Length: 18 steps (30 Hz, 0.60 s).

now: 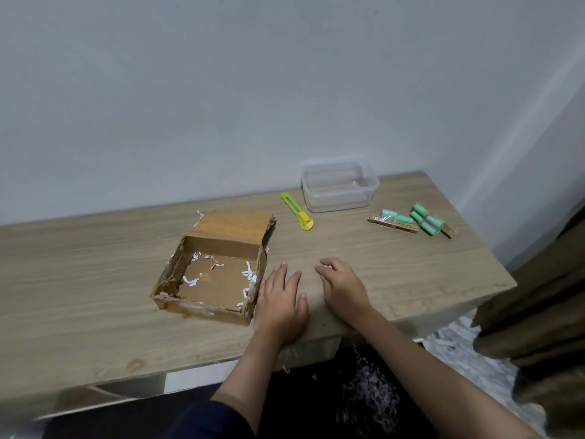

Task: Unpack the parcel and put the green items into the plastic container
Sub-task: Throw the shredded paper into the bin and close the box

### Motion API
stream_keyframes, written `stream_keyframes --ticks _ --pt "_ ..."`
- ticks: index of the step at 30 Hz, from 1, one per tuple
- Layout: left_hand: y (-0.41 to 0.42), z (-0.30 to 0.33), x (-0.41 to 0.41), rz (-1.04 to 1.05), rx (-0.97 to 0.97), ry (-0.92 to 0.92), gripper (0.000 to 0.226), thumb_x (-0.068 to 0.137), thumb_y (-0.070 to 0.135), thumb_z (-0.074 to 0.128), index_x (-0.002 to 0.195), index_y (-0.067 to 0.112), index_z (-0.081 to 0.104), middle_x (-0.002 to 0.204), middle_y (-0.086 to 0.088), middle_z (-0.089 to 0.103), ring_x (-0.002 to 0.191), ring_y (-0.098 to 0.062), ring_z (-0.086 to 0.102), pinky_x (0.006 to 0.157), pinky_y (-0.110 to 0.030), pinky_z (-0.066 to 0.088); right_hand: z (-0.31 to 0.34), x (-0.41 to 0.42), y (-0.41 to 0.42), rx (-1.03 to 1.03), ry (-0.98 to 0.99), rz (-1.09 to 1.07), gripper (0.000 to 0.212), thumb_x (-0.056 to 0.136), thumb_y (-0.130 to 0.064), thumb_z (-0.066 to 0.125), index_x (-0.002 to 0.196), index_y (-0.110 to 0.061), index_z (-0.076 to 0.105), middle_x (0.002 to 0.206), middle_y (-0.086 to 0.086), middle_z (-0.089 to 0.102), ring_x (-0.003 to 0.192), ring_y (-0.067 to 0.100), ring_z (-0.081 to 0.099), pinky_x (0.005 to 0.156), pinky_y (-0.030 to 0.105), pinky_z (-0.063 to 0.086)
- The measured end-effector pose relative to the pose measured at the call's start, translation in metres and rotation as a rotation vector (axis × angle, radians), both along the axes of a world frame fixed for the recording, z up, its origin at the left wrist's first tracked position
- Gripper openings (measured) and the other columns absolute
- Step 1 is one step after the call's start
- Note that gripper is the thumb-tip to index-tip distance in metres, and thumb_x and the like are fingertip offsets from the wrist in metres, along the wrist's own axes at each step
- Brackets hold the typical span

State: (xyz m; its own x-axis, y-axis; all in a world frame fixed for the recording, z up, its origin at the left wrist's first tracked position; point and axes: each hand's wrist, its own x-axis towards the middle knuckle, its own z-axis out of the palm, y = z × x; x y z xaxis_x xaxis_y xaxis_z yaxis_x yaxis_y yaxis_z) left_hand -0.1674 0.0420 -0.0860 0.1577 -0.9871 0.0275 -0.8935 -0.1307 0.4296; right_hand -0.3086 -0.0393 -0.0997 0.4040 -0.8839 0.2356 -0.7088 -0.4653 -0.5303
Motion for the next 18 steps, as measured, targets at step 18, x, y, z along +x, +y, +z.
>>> stream_keyframes --ticks 18 --pt "0.002 -0.002 0.000 -0.009 -0.043 -0.011 0.055 0.087 0.039 0.031 0.138 0.020 0.042 0.154 -0.009 0.028 0.143 -0.024 0.020 0.116 -0.044 0.009 -0.020 -0.128 0.126 -0.065 -0.080 -0.083 0.032 0.070 0.017 0.062 0.087 -0.007 0.071 0.083 0.005 0.069 0.077 0.022 0.062 0.072 0.019 0.043"
